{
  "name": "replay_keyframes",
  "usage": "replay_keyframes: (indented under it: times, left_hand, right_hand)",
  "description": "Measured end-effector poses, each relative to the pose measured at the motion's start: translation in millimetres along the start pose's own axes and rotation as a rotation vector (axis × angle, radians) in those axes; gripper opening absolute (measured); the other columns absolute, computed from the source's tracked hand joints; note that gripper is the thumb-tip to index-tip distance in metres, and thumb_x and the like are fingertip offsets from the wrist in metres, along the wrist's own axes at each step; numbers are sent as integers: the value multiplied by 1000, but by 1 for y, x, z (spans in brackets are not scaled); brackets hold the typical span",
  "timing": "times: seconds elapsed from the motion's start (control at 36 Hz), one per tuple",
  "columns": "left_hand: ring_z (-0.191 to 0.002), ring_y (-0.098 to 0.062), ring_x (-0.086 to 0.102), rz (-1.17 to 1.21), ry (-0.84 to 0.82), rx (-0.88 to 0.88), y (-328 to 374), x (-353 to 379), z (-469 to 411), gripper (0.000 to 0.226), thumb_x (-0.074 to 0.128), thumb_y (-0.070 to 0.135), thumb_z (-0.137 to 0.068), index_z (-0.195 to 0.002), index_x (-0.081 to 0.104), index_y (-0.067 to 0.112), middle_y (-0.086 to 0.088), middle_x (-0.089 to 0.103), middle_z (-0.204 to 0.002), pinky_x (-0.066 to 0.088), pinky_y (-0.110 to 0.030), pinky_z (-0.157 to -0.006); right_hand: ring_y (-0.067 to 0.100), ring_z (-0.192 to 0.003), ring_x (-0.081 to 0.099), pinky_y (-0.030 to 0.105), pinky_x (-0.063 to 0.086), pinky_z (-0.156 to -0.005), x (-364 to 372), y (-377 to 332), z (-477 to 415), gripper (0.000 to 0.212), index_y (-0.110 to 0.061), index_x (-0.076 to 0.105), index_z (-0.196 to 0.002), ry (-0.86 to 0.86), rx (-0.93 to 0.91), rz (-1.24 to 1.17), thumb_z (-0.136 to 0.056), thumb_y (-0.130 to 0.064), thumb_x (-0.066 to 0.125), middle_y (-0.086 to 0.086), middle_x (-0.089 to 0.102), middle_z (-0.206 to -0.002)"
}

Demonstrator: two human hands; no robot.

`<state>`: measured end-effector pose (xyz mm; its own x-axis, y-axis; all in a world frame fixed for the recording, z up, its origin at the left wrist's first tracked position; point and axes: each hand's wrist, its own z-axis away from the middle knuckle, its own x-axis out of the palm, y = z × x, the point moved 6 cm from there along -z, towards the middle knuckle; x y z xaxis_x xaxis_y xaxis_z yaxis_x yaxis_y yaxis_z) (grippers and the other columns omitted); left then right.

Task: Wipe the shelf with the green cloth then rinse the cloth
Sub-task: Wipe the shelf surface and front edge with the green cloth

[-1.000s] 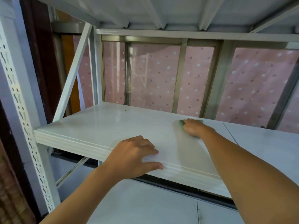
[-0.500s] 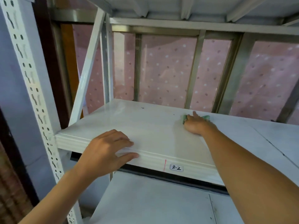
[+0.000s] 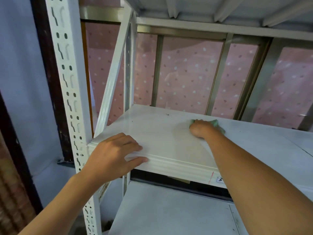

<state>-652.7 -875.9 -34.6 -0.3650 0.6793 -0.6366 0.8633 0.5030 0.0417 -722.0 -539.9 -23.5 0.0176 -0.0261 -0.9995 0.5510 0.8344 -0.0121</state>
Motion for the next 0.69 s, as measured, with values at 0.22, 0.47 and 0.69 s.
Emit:
replay_keyframes:
  times: [0.22, 0.47, 0.69]
  left_hand:
    - [-77, -17, 68, -133, 40, -10, -18, -9, 7, 52, 66, 68, -81, -92, 80, 19, 6, 74, -88, 57, -34, -61]
    - [-62, -20, 60, -273, 73, -102, -32, -20, 11, 74, 49, 87, -75, -68, 72, 17, 4, 63, -68, 48, -33, -50]
    - [-59, -18, 55, -271, 129, -64, -36, -21, 16, 63, 53, 78, -81, -64, 66, 19, 5, 58, -64, 44, -32, -50]
  right_hand:
    - [39, -152, 20, 52, 20, -123, 13, -90, 8, 65, -6, 10, -161, -29, -99, -45, -100, -28, 20, 16, 7, -169]
    - [40, -150, 24, 51, 23, -122, 11, -183, 36, 63, -9, 9, -161, -30, -222, 13, -101, -16, 27, 16, 8, -169]
    - [38, -150, 26, 48, 28, -120, 10, -255, 68, 67, -7, 8, -161, -61, -348, 43, -100, -5, 34, 15, 8, -169]
